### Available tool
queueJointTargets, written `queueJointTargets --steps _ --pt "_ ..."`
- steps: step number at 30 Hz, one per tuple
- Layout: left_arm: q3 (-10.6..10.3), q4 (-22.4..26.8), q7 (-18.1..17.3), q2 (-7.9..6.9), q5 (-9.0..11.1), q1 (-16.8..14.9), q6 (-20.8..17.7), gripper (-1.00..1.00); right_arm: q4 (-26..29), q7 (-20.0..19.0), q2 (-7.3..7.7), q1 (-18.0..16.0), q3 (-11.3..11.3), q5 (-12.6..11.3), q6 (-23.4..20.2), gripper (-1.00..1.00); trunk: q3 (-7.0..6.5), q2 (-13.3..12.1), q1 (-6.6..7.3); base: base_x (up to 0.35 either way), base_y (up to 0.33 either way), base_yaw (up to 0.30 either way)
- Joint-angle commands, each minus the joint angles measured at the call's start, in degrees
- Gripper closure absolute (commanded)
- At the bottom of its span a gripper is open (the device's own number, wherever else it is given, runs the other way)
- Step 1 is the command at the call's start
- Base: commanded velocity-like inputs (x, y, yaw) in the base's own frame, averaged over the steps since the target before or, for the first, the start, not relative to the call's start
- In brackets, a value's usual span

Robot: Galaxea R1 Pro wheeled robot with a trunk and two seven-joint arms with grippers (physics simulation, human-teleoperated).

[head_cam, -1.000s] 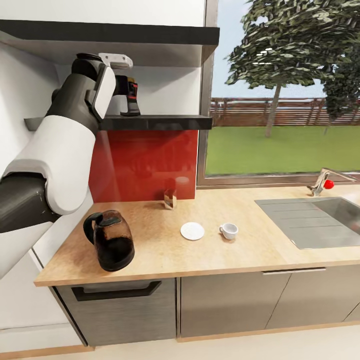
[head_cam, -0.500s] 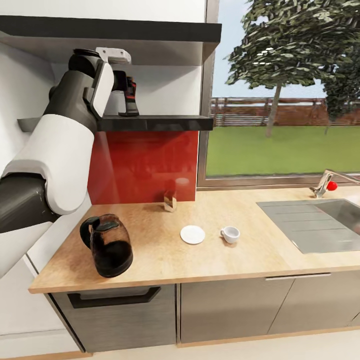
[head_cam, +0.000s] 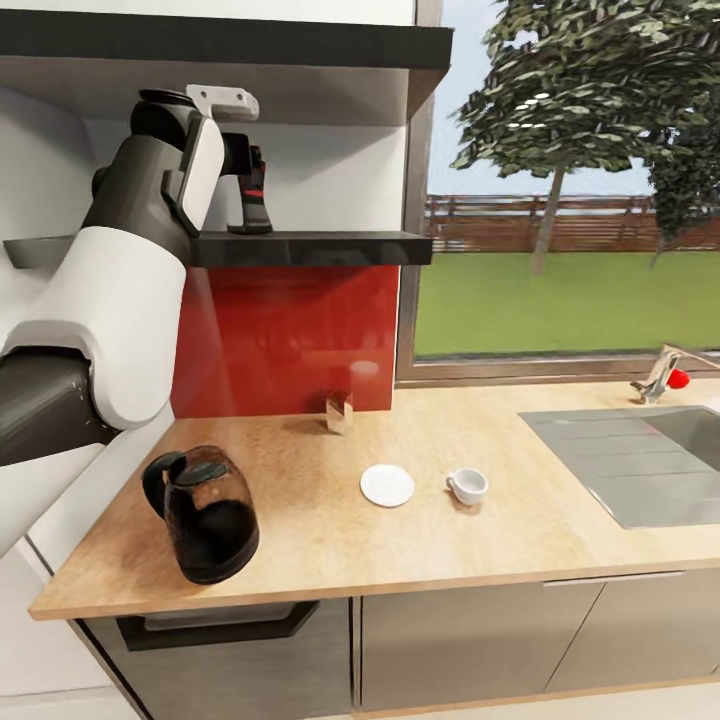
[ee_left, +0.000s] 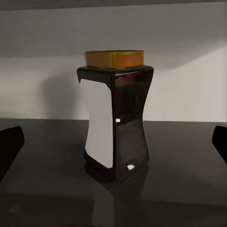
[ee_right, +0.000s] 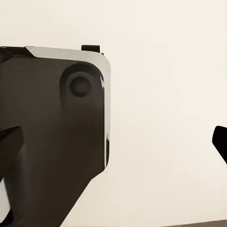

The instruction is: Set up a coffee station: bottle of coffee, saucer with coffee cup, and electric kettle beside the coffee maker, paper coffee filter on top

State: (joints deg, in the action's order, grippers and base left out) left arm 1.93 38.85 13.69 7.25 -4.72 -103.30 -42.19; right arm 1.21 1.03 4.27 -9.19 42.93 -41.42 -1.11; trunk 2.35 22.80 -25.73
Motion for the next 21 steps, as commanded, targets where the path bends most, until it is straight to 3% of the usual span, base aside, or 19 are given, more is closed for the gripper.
queueJointTargets --steps 1,5,16,21 --pt "0.2 0.1 -0.2 0.05 -0.5 -0.1 -0.3 -1.00 0.1 0.1 0.04 0.0 0.5 -0.5 -0.1 -1.00 0.14 0.1 -0.05 0.278 0.000 0.000" --pt "0.2 0.0 -0.3 0.03 -0.5 -0.1 -0.3 -1.00 0.1 0.1 0.04 0.0 0.5 -0.5 0.0 -1.00 0.14 0.1 -0.05 0.256 0.000 0.000" --pt "0.6 -0.1 -0.4 -0.12 -0.5 0.8 -0.2 -1.00 0.1 0.1 0.04 0.3 0.5 -0.5 0.0 -1.00 0.14 0.1 -0.05 0.026 0.000 0.000" --pt "0.8 -0.1 -0.4 -0.13 -0.5 0.9 -0.2 -1.00 0.1 0.1 -0.01 0.5 0.5 -0.5 0.0 -1.00 0.14 0.1 -0.05 0.224 0.000 0.000"
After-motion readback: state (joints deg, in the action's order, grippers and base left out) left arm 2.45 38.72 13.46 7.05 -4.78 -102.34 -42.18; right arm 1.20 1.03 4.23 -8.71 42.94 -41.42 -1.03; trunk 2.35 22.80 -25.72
